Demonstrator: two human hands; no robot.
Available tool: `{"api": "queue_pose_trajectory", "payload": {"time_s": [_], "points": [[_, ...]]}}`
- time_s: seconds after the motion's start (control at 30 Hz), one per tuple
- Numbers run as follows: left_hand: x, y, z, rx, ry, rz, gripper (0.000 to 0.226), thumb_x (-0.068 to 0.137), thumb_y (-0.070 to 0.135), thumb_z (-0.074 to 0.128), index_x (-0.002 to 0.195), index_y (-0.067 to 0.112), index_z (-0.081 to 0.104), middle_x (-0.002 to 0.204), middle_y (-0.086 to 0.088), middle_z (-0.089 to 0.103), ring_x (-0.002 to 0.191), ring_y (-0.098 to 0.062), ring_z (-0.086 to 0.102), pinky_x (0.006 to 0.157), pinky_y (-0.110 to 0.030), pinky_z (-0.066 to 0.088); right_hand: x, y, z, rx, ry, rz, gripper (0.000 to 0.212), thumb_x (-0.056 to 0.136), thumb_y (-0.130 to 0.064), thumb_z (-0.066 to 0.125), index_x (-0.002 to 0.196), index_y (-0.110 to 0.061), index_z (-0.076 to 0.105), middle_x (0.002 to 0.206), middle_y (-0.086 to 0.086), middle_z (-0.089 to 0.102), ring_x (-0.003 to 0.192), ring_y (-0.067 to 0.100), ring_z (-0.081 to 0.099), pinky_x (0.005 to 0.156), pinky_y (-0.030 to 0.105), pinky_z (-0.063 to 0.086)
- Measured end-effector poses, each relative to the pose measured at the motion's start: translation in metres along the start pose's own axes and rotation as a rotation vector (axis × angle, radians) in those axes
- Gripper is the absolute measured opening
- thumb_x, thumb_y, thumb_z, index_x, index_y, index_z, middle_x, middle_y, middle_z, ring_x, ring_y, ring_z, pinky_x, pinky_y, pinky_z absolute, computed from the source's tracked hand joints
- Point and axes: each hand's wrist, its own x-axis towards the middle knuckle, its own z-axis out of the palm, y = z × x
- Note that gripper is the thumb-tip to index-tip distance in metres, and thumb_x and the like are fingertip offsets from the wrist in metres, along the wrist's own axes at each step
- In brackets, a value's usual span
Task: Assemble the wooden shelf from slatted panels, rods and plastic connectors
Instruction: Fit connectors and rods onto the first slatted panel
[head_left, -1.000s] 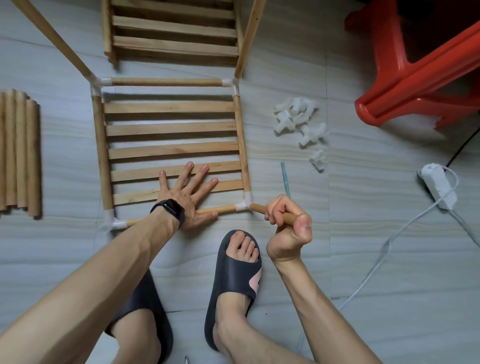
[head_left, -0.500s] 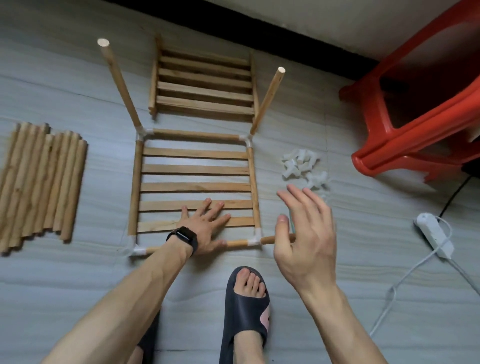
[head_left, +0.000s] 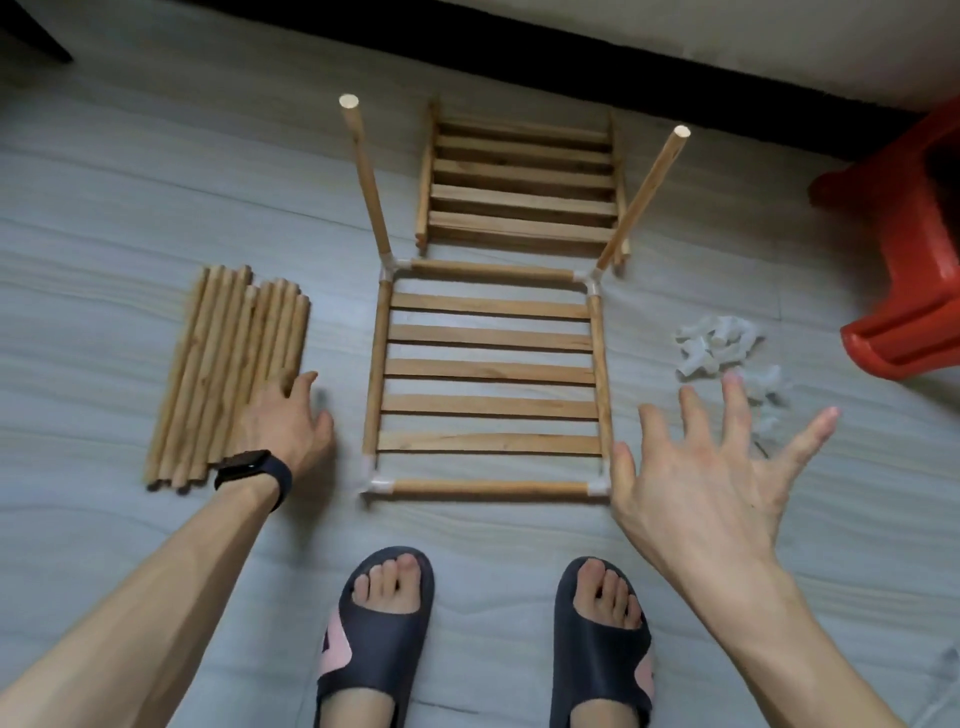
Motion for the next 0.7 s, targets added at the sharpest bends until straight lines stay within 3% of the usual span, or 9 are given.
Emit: {"api": "queue_pose_trajectory", "payload": {"time_s": [0.07, 0.13, 0.23, 0.33, 0.5, 0.57, 0.7], "points": [[-0.003, -0.018, -0.001, 0.054, -0.017, -0.078, 0.050, 0.094, 0.035, 0.054, 0.139, 0.015, 0.047, 0.143, -0.017, 0.044, 0.122, -0.041, 0.048, 0.089, -0.047, 0.046, -0.003, -0.022, 0.004, 0.050, 0.086, -0.134, 0.049, 0.098, -0.046, 0.034, 0.138, -0.028, 0.054, 0.159, 0.009, 0.036, 0.154, 0.035, 0.008, 0.104, 0.074, -0.024], [-0.009, -0.025, -0.005, 0.112, -0.027, -0.101, 0.046, 0.093, 0.034, 0.056, 0.134, 0.014, 0.049, 0.139, -0.017, 0.045, 0.120, -0.040, 0.048, 0.086, -0.046, 0.045, 0.004, -0.052, 0.017, 0.205, 0.110, -0.347, 0.049, 0.099, -0.042, 0.038, 0.143, -0.025, 0.049, 0.160, 0.010, 0.034, 0.154, 0.033, 0.010, 0.111, 0.070, -0.019], [-0.016, -0.027, -0.009, 0.211, -0.030, -0.080, 0.044, 0.095, 0.038, 0.055, 0.132, 0.013, 0.051, 0.134, -0.016, 0.047, 0.118, -0.037, 0.048, 0.085, -0.044, 0.044, 0.035, -0.100, 0.051, 0.387, -0.230, -0.575, 0.056, 0.103, -0.043, 0.033, 0.157, -0.032, 0.021, 0.168, 0.006, 0.009, 0.154, 0.026, -0.002, 0.122, 0.058, 0.001], [-0.012, -0.024, -0.010, 0.266, -0.026, -0.078, 0.040, 0.097, 0.044, 0.052, 0.122, 0.013, 0.056, 0.127, -0.013, 0.049, 0.113, -0.034, 0.050, 0.082, -0.041, 0.046, 0.064, -0.135, 0.095, 0.294, -0.390, -0.656, 0.066, 0.101, -0.056, 0.030, 0.158, -0.040, 0.000, 0.167, 0.003, -0.013, 0.153, 0.028, -0.015, 0.122, 0.057, 0.001], [-0.001, -0.020, -0.007, 0.281, -0.043, -0.079, 0.036, 0.098, 0.049, 0.048, 0.111, 0.016, 0.059, 0.113, -0.008, 0.061, 0.101, -0.029, 0.057, 0.070, -0.036, 0.046, 0.077, -0.153, 0.138, 0.215, -0.312, -0.678, 0.075, 0.092, -0.077, 0.016, 0.152, -0.048, -0.020, 0.157, -0.004, -0.040, 0.146, 0.025, -0.035, 0.116, 0.068, -0.007], [0.000, -0.022, -0.007, 0.157, -0.040, -0.083, 0.029, 0.098, 0.045, 0.049, 0.102, 0.017, 0.060, 0.100, -0.006, 0.065, 0.086, -0.027, 0.058, 0.064, -0.034, 0.046, 0.079, -0.145, 0.146, 0.224, -0.310, -0.682, 0.075, 0.090, -0.080, 0.012, 0.150, -0.050, -0.022, 0.155, -0.008, -0.042, 0.144, 0.020, -0.037, 0.116, 0.069, -0.005], [-0.014, -0.022, -0.010, -0.360, -0.090, 0.012, 0.022, 0.095, 0.043, 0.060, 0.096, 0.021, 0.065, 0.080, 0.005, 0.068, 0.072, -0.015, 0.064, 0.066, -0.035, 0.055, 0.079, -0.121, 0.150, 0.223, -0.335, -0.656, 0.077, 0.089, -0.081, 0.017, 0.152, -0.051, -0.016, 0.154, -0.012, -0.043, 0.144, 0.017, -0.036, 0.118, 0.068, -0.001]]}}
